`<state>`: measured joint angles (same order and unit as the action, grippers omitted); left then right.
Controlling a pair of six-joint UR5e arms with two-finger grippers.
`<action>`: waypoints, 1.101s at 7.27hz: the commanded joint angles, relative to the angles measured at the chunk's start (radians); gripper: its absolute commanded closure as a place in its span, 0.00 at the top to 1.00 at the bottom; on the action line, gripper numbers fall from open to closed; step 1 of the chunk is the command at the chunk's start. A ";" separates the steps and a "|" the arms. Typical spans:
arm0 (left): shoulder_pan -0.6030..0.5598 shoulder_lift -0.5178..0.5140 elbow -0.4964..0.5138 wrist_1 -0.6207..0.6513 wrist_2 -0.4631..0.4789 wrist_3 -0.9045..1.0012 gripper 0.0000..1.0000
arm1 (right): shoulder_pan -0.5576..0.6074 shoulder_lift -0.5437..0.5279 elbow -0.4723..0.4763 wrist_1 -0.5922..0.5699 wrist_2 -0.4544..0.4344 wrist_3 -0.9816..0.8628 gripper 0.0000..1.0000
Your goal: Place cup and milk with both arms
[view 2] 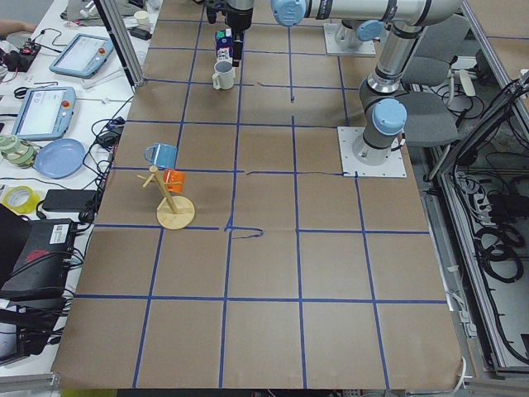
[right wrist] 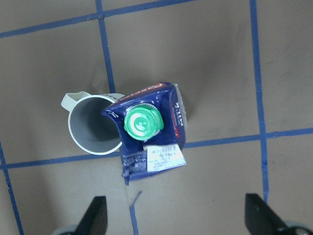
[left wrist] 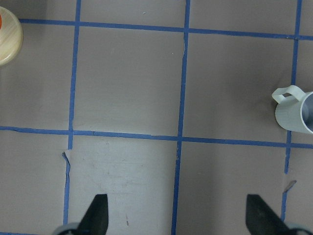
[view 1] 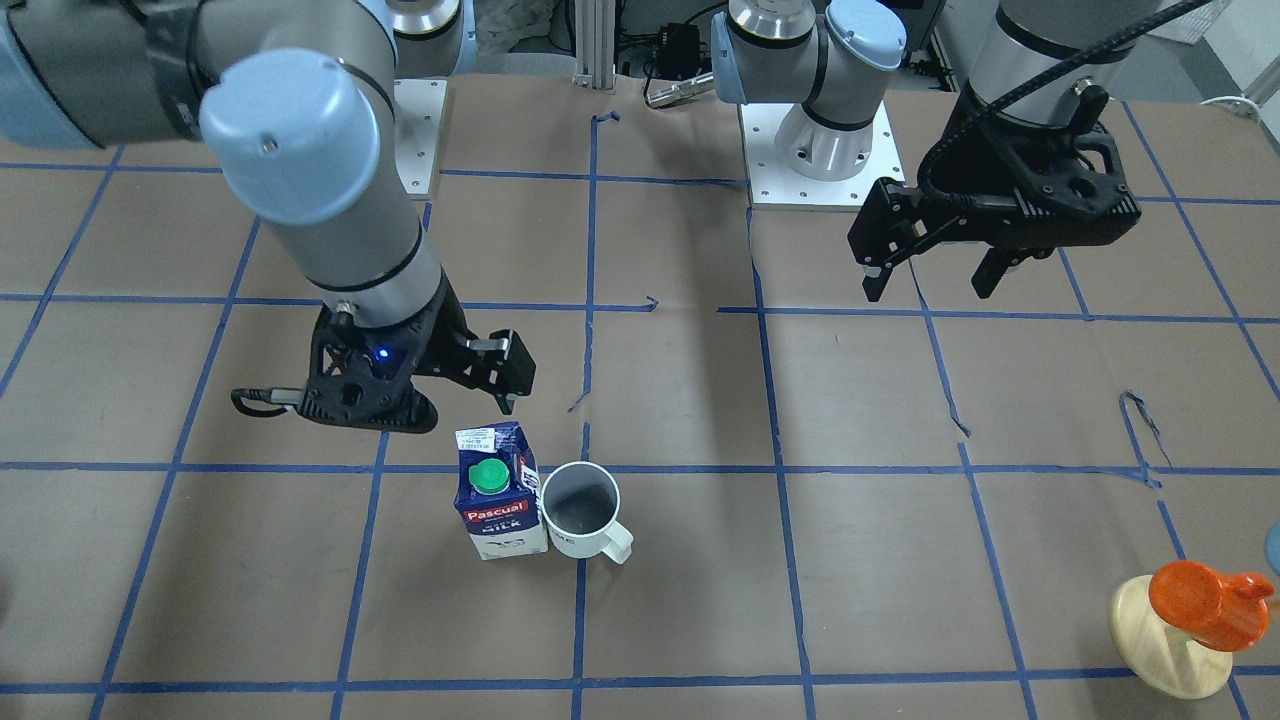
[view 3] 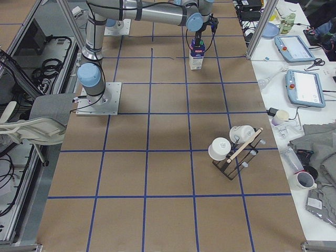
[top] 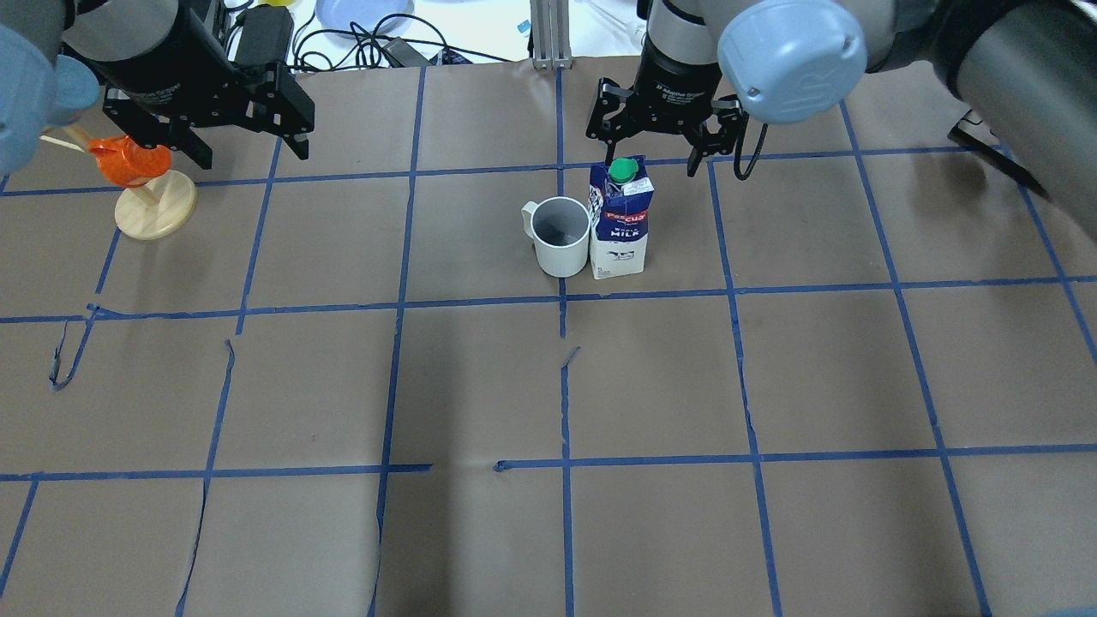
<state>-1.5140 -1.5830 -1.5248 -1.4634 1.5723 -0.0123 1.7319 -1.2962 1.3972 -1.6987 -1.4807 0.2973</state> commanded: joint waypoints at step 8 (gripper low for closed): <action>0.000 0.000 0.000 0.000 0.002 -0.002 1.00 | -0.181 -0.265 0.040 0.264 -0.069 -0.331 1.00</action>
<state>-1.5141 -1.5831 -1.5248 -1.4634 1.5736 -0.0127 1.5547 -1.5591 1.4365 -1.4346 -1.5489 -0.0325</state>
